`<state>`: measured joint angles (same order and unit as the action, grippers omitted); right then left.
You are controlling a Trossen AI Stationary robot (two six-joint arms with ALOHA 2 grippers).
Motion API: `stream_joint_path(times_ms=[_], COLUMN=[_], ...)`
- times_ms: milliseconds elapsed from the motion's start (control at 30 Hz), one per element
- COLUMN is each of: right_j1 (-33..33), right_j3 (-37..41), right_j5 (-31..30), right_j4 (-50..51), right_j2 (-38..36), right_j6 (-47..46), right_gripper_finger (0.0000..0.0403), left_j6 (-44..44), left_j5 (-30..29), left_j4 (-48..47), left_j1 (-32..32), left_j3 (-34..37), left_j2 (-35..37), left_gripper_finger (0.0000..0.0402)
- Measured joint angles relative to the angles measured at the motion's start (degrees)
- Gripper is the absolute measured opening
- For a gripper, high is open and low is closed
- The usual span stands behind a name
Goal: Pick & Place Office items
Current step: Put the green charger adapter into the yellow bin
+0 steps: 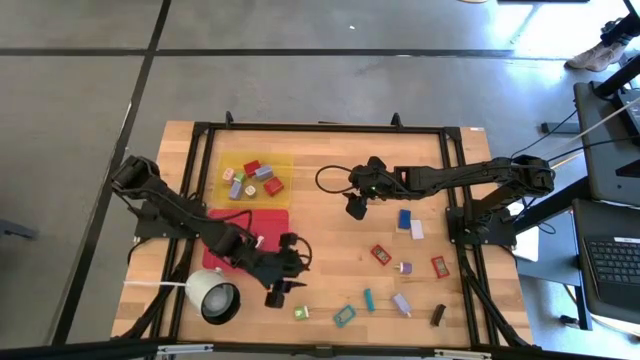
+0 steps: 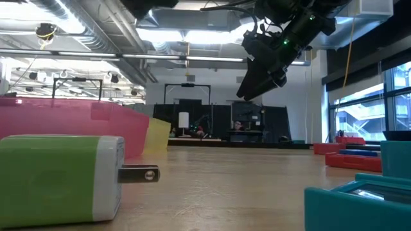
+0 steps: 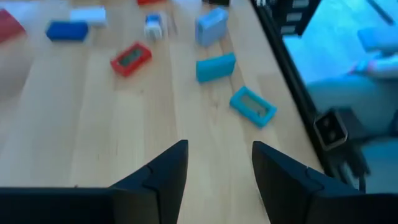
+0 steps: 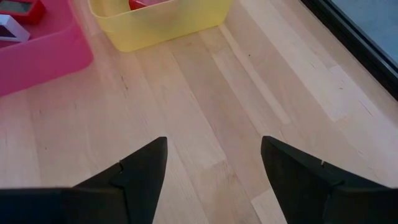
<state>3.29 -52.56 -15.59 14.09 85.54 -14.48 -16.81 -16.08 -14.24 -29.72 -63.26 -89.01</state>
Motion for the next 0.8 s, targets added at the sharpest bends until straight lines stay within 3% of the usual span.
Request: stream_joint_path(times_ms=[167, 533, 800], right_j1=[0.0, 0.0, 0.0], right_j3=[0.0, 0.0, 0.0], right_j5=[0.0, 0.0, 0.0], right_j4=[0.0, 0.0, 0.0], right_j2=[0.0, 0.0, 0.0], right_j6=[0.0, 0.0, 0.0], right_gripper_finger=[0.0263, 0.0263, 0.0263], left_j6=[-2.0, -17.5, -21.9], left_j5=[-4.3, -4.2, 3.5], left_j4=[0.4, 0.3, 3.3], left_j1=[-2.3, -5.6, -6.3], left_j3=[0.0, 0.0, 0.0], left_j2=[0.0, -6.9, -14.0], left_gripper_finger=[0.0186, 0.0203, 0.0203])
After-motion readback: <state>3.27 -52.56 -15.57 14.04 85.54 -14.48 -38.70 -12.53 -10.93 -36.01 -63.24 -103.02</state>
